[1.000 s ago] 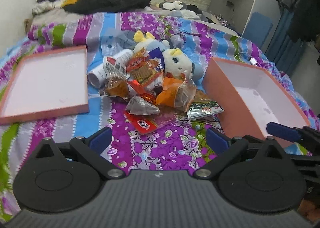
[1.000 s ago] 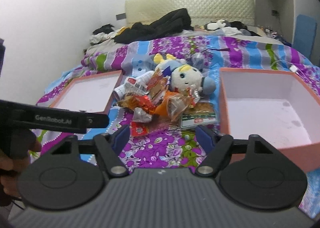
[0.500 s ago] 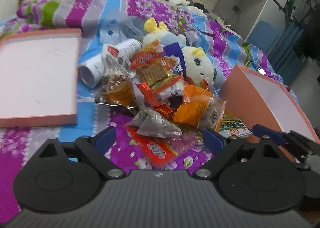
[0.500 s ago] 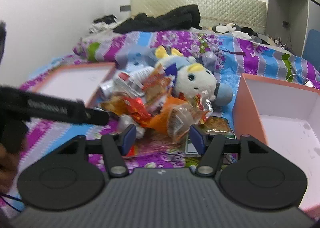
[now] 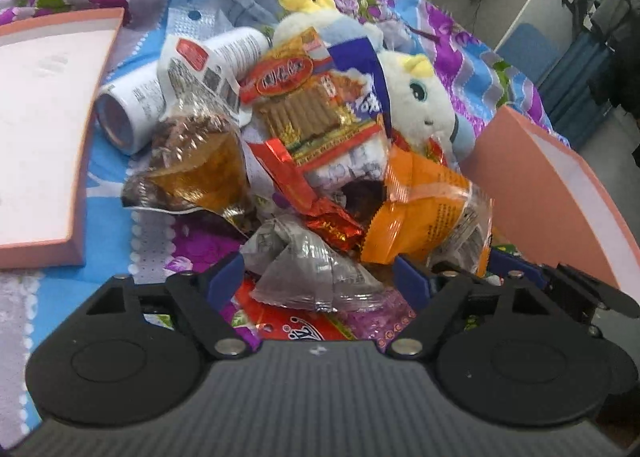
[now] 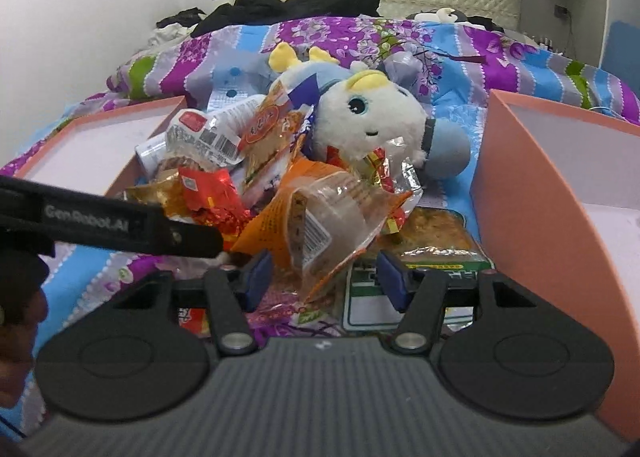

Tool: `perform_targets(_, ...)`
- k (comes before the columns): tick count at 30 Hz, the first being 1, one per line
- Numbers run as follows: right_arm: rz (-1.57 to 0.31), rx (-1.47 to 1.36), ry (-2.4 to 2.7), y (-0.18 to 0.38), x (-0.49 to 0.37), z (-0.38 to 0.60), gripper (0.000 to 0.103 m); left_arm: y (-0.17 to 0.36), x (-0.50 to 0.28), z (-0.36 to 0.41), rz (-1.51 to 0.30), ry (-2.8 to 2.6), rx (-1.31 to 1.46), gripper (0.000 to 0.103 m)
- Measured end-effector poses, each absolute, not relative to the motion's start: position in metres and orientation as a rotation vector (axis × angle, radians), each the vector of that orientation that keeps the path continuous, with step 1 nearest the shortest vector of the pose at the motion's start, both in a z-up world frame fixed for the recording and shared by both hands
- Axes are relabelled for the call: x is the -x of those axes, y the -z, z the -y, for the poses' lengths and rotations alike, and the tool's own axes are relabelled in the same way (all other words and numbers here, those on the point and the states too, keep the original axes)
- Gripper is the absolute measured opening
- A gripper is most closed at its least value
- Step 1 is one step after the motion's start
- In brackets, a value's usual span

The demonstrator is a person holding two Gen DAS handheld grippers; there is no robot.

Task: Organize snacks
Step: 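Move both tools down toward the snack heap, then grasp the silver foil candy with the left tool while the right tool grasps the orange-and-clear snack bag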

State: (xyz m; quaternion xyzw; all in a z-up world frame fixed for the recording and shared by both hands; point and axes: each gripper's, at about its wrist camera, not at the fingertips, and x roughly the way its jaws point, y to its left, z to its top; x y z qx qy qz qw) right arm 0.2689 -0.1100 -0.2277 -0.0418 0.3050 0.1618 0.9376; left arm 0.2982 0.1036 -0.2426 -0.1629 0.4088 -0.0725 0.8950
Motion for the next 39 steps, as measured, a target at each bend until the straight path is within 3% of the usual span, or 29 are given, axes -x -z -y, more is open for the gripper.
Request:
perform_targets(2, -0.626, 0.084, -0.323, 0.23, -0.272, 0.109, 0.039, 0.248, -0.302, -0.102, -0.854, 0.152, 0.335, 0.076)
perform_targets(6, -0.624, 0.08, -0.321, 0.227, -0.275, 0.11, 0.029, 0.249, -0.304, -0.101, -0.853, 0.136, 0.32, 0.066)
perform_targets(9, -0.6, 0.096, -0.326, 0.219, -0.268, 0.11, 0.027, 0.242, -0.299, -0.101, -0.85, 0.132, 0.316, 0.061)
perform_targets(10, -0.598, 0.092, -0.329, 0.215, -0.265, 0.111, 0.026, 0.24, -0.295, -0.099, -0.852, 0.116, 0.294, 0.055)
perform_targets(16, -0.586, 0.056, -0.32, 0.196, -0.234, 0.119, 0.025, 0.23, -0.258, -0.106, -0.86, 0.089, 0.316, 0.049)
perform_targets(39, -0.728, -0.129, -0.325, 0.2, -0.12, 0.15, 0.025, 0.196, -0.125, -0.121, -0.896, 0.027, 0.283, 0.044)
